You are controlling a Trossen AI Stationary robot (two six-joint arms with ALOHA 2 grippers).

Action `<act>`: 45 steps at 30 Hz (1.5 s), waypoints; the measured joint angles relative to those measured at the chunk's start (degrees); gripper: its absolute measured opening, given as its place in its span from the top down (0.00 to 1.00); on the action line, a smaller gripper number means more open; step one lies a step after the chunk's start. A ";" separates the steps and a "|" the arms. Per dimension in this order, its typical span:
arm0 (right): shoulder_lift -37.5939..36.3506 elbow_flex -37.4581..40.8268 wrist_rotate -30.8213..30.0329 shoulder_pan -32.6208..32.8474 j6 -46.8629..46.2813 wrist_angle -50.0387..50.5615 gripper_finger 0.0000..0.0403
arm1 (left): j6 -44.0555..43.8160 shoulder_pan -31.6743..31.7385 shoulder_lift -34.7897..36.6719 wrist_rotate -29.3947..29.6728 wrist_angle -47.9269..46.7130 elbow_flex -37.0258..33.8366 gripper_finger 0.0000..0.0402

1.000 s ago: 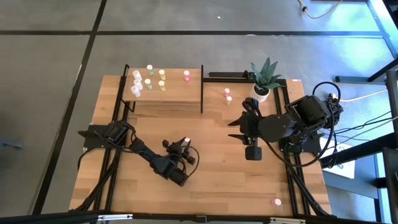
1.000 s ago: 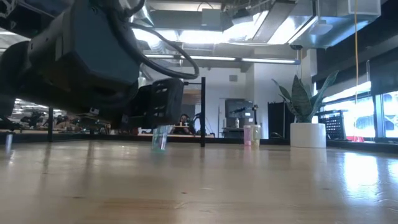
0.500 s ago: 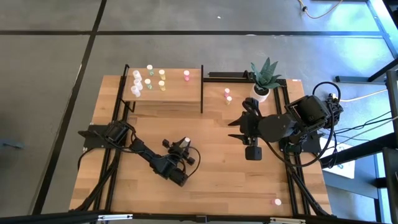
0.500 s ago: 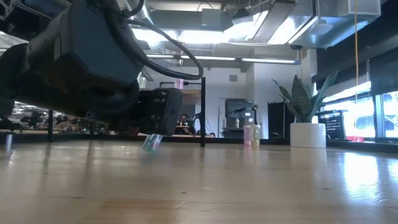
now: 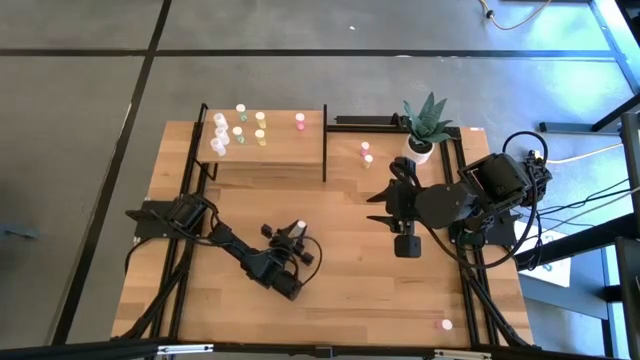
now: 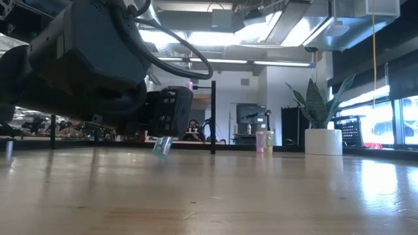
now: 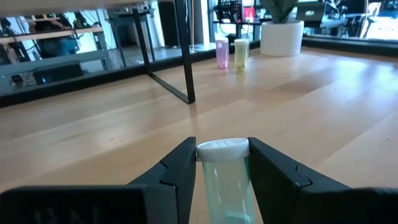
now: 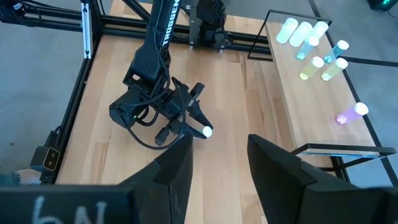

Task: Pick and place medicine bottles onto shelf by color
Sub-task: Put the blue pill bottle aligned with the other blue pill bottle on the shelf

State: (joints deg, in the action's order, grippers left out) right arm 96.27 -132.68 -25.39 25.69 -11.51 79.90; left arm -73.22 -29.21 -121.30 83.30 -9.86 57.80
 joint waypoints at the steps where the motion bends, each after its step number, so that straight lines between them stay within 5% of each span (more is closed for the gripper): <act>1: 0.00 0.00 0.00 0.01 0.01 -0.01 0.62 | -0.01 -0.04 0.00 0.45 0.05 0.00 0.68; 21: 0.00 0.00 0.00 -0.01 0.01 0.01 0.62 | -0.16 -1.84 0.07 2.52 0.08 0.02 0.68; 39: 0.00 0.00 0.00 -0.01 0.00 0.01 0.62 | -0.16 -2.13 0.16 0.46 0.00 0.02 0.57; 45: 0.00 0.00 0.00 0.00 0.00 0.02 0.62 | -0.12 -3.30 6.23 -9.96 -2.48 0.07 0.57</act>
State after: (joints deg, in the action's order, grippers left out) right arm 96.27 -132.68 -25.39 25.69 -11.51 79.92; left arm -73.34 -32.52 -115.06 73.34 -12.33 57.87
